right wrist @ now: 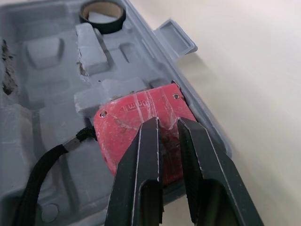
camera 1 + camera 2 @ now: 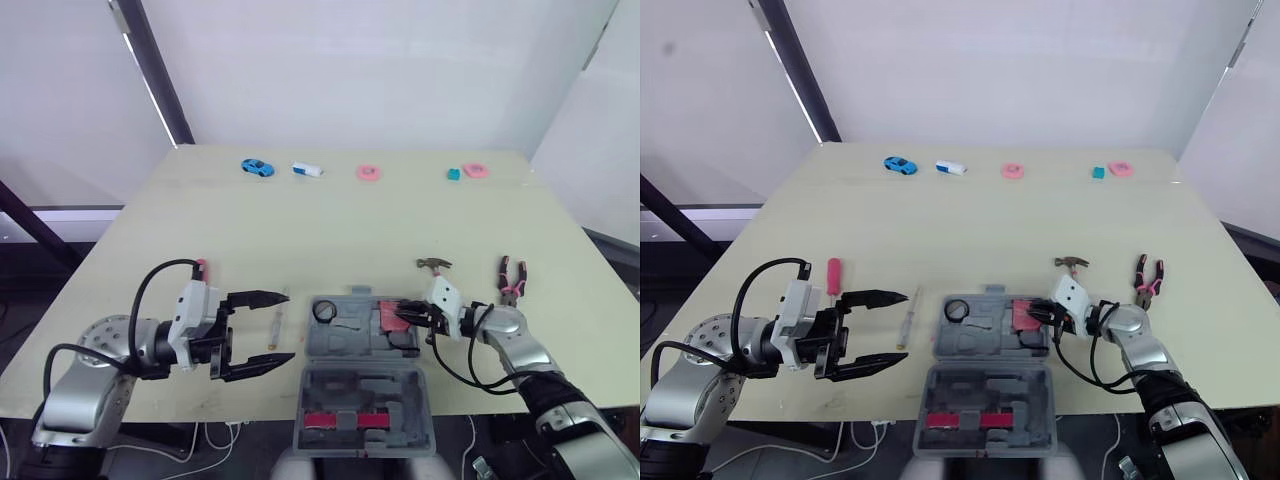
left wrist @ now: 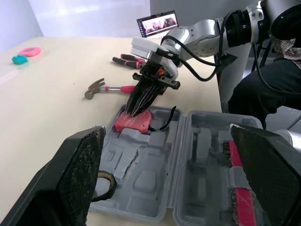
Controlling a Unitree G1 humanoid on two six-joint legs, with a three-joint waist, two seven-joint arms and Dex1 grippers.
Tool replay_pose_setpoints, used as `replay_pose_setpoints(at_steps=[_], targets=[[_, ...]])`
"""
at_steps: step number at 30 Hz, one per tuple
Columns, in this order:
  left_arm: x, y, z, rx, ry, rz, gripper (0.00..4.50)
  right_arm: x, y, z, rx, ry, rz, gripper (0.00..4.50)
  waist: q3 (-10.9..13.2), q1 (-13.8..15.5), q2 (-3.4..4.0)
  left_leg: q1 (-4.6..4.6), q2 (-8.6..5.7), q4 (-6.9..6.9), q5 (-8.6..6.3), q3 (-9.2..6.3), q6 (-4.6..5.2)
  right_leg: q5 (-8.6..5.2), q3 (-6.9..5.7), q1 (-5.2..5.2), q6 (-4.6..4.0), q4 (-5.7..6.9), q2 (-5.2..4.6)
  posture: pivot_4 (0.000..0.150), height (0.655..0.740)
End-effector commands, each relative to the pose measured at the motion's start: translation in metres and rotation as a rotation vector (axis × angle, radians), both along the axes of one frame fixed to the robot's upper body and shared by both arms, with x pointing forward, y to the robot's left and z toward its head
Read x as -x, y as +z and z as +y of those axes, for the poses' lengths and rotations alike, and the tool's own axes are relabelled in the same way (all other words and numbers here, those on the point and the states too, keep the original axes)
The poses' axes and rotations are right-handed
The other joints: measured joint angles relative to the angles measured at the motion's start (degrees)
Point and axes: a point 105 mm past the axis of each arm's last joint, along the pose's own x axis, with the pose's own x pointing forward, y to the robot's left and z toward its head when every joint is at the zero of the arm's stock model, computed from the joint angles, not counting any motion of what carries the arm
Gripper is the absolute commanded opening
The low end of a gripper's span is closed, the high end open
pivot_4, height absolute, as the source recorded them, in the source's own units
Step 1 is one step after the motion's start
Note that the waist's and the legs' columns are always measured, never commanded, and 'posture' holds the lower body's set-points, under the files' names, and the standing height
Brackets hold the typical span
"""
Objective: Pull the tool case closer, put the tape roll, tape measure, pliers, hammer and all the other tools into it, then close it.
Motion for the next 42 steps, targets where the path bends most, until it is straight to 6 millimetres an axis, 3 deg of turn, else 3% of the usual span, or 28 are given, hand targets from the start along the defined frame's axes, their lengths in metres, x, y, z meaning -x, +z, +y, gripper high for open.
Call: replay_pose_setpoints(at_steps=[1, 7, 9, 13, 16, 20, 27, 32, 36, 39, 42], targets=[[0.000, 0.004, -0.002, 0.005, -0.011, -0.024, 4.50, 0.035, -0.060, -0.008, 0.202, 0.036, 0.229, 0.64, -0.2, 0.0, -0.08, 0.02, 0.01, -0.02, 0.00, -0.01, 0.00, -0.03, 0.00, 0.01, -0.04, 0.01, 0.00, 0.150, 0.7400], [0.000, 0.002, 0.000, 0.018, 0.014, -0.014, 4.50, 0.022, -0.039, -0.006, 0.117, -0.035, 0.149, 0.64, -0.6, 0.0, -0.26, 0.02, 0.02, -0.07, 0.00, -0.04, -0.01, -0.05, -0.02, -0.01, -0.08, -0.02, -0.02, 0.150, 0.7400], [0.000, -0.001, 0.001, 0.032, 0.033, -0.003, 4.50, 0.018, -0.025, -0.003, 0.061, -0.044, 0.098, 0.64, -0.6, 0.1, -0.21, -0.02, 0.02, -0.08, 0.00, -0.05, -0.01, -0.05, -0.01, -0.01, -0.09, -0.02, -0.02, 0.150, 0.7400], [-0.005, -0.003, 0.006, 0.090, 0.109, 0.001, 4.50, 0.015, 0.024, 0.008, -0.164, -0.048, -0.086, 0.64, -0.4, 0.4, 0.03, -0.17, 0.02, -0.09, -0.01, -0.03, -0.01, -0.05, -0.01, -0.07, -0.08, -0.09, -0.06, 0.150, 0.7400], [-0.012, -0.004, 0.013, 0.134, 0.184, -0.003, 4.50, 0.020, 0.037, 0.002, -0.192, -0.045, -0.166, 0.64, 0.0, 0.4, 0.60, -0.42, 0.00, -0.10, 0.00, -0.03, -0.01, -0.04, -0.01, -0.32, -0.07, -0.05, -0.03, 0.150, 0.7400], [-0.018, -0.007, 0.025, 0.173, 0.292, -0.012, 4.50, 0.030, 0.054, -0.011, -0.280, -0.106, -0.197, 0.64, 0.1, 0.4, 0.75, -0.89, -0.03, -0.03, 0.00, 0.00, 0.00, 0.08, -0.07, -0.69, 0.14, -0.02, 0.00, 0.150, 0.7400], [-0.017, -0.022, 0.061, 0.214, 0.511, -0.003, 4.50, 0.052, 0.070, -0.068, -0.372, -0.306, -0.230, 0.64, 0.2, 0.5, 0.71, -1.01, -0.03, -0.07, -0.01, 0.00, 0.00, 0.05, -0.22, -0.67, 0.13, -0.15, -0.03, 0.150, 0.7400], [-0.014, -0.046, 0.100, 0.196, 0.711, 0.007, 4.50, 0.073, 0.062, -0.126, -0.368, -0.526, -0.223, 0.64, 0.2, 0.6, 0.72, -0.93, -0.05, -0.03, 0.00, 0.01, 0.00, -0.06, -0.21, -0.65, -0.02, -0.12, -0.04, 0.150, 0.7400], [-0.004, -0.063, 0.127, 0.194, 0.845, 0.035, 4.50, 0.097, 0.050, -0.160, -0.339, -0.654, -0.204, 0.64, 0.2, 0.5, 0.68, -0.96, -0.05, -0.04, -0.01, 0.02, 0.00, -0.07, -0.19, -0.67, -0.03, -0.15, -0.06, 0.150, 0.7400], [0.006, -0.070, 0.150, 0.214, 0.976, 0.052, 4.50, 0.125, 0.038, -0.193, -0.351, -0.804, -0.186, 1.40, 0.2, 0.5, 0.69, -0.96, -0.04, -0.05, -0.01, 0.01, -0.01, -0.09, -0.20, -0.67, -0.01, -0.16, -0.07, 0.150, 0.7400], [0.008, -0.066, 0.159, 0.242, 1.035, 0.037, 4.50, 0.142, 0.033, -0.215, -0.377, -0.922, -0.198, 2.89, 0.2, 0.6, 0.65, -0.96, -0.01, -0.05, -0.01, -0.07, -0.01, -0.20, -0.21, -0.67, 0.18, -0.18, -0.12, 0.150, 0.7400]])
